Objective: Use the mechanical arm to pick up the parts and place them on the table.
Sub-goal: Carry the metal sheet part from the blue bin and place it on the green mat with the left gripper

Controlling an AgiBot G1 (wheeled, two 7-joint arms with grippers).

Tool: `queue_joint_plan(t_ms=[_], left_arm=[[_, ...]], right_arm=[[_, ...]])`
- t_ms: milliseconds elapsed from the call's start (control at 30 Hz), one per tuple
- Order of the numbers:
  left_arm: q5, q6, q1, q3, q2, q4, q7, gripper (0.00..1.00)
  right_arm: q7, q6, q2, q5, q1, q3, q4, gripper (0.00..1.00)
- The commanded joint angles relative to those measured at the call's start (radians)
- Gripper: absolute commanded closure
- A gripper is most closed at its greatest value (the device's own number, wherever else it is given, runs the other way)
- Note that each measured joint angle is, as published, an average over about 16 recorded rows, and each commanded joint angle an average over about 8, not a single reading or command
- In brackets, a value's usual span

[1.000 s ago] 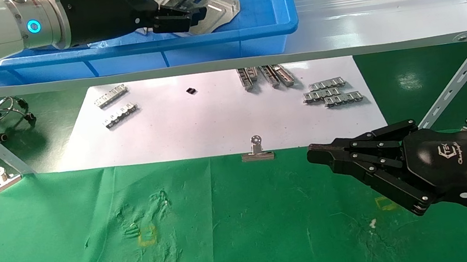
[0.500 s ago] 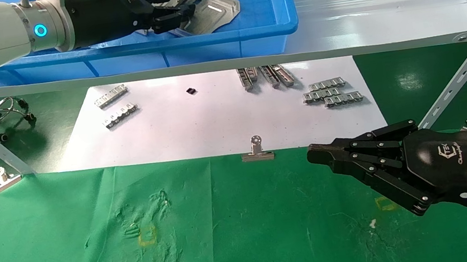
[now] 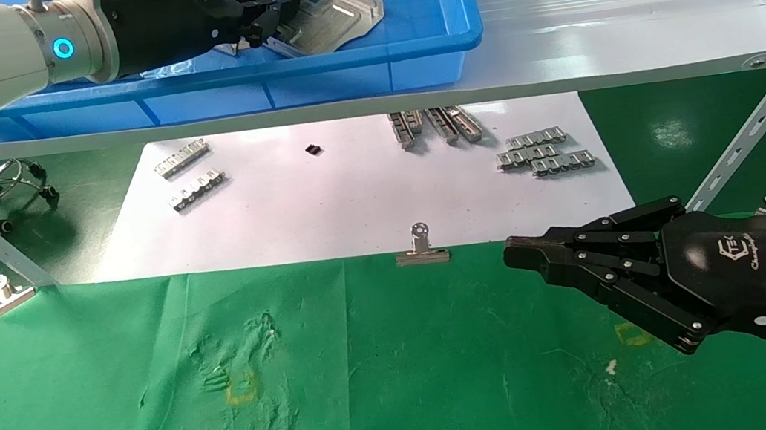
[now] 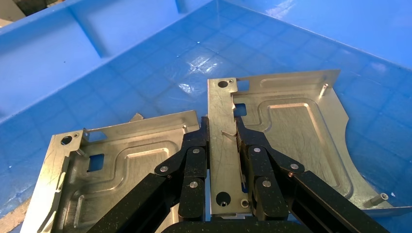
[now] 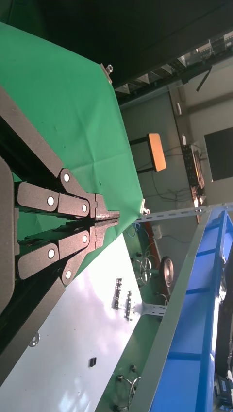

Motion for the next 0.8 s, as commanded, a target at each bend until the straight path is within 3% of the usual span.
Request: queue_joint_plan(t_ms=[33, 567, 800], left_arm=[[-0.002, -0.007, 0.001, -0.001, 0.0, -0.001, 0.001, 1.0], [-0.037, 0.031, -0.018, -0.021, -0.02, -0.008, 0.014, 1.0], [-0.078, 0.131, -0.04, -0.049, -0.075, -0.02, 0.041, 1.0]], right_arm=[[0.0, 0.0, 0.0, 0.0, 0.0, 0.0, 0.0, 1.0], [0.0, 0.0, 0.0, 0.0, 0.0, 0.0, 0.0, 1.0], [0.0, 0.0, 0.0, 0.0, 0.0, 0.0, 0.0, 1.0]])
